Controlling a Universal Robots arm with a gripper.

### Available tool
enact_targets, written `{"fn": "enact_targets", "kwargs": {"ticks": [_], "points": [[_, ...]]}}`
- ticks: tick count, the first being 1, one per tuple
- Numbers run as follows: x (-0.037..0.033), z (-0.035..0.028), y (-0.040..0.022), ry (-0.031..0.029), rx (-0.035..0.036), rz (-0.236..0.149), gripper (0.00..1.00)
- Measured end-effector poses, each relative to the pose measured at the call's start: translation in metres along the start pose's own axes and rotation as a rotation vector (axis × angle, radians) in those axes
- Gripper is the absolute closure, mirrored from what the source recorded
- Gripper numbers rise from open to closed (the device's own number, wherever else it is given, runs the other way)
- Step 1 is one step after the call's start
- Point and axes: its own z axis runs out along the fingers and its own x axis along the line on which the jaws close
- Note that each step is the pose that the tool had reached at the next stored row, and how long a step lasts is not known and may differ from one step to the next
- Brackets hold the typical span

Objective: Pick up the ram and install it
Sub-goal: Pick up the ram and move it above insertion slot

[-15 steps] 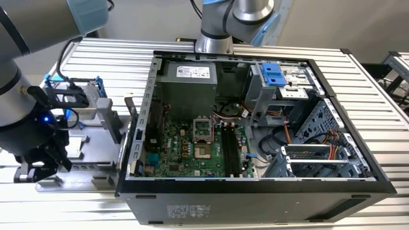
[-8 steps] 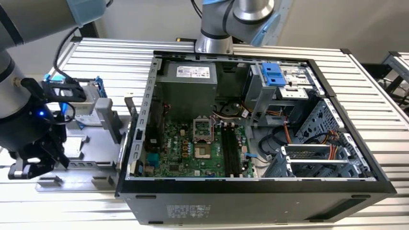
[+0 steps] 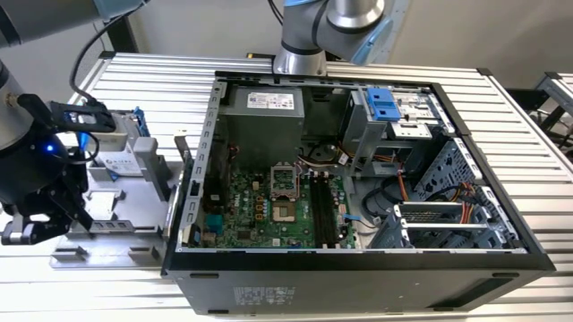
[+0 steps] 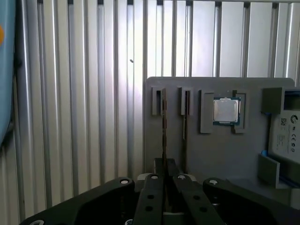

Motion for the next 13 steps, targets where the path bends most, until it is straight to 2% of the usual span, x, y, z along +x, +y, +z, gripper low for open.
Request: {"fn": "enact_targets", "kwargs": {"ticks": [13], "points": [[-0.0004, -0.0214, 0.0002, 0.0002, -0.0002, 0.0, 1.0]]}}
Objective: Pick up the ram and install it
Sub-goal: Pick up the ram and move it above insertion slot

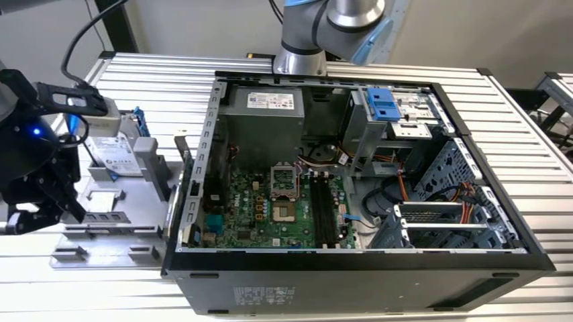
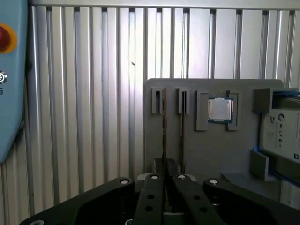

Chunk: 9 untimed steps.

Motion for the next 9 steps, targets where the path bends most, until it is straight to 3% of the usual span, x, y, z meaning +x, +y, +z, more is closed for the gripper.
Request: {"fn": "enact_targets", "kwargs": {"ticks": [9], "points": [[-0.0003, -0.0131, 0.0001, 0.0, 0.0, 0.0, 1.0]]}}
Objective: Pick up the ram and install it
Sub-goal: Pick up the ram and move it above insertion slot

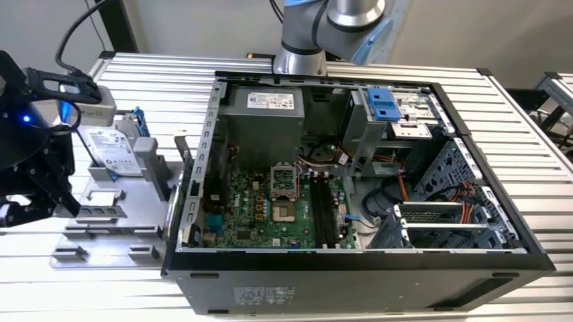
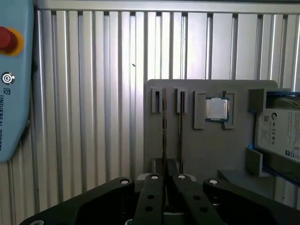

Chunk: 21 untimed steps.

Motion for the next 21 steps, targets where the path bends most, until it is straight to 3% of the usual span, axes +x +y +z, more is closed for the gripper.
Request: {"fn": "enact_targets", "kwargs": {"ticks": [21], "points": [[-0.0005, -0.0299, 0.0002, -0.0002, 0.0001, 0.0, 1.0]]}}
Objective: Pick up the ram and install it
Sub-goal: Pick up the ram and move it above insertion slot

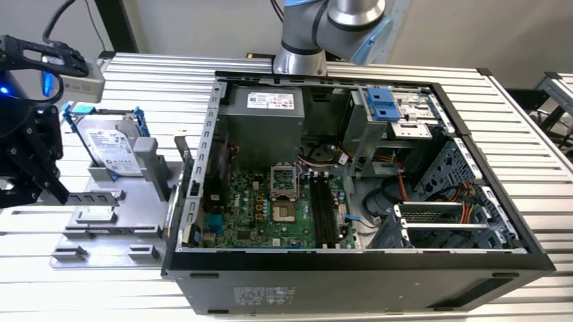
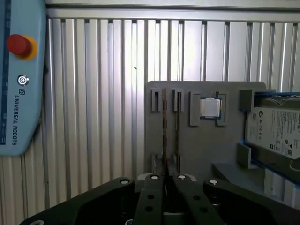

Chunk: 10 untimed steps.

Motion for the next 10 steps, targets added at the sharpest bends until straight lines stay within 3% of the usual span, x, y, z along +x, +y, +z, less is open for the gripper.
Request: {"fn": "enact_targets", "kwargs": {"ticks": [10], "points": [[-0.0003, -0.016, 0.0002, 0.0001, 0.0, 0.0, 1.0]]}}
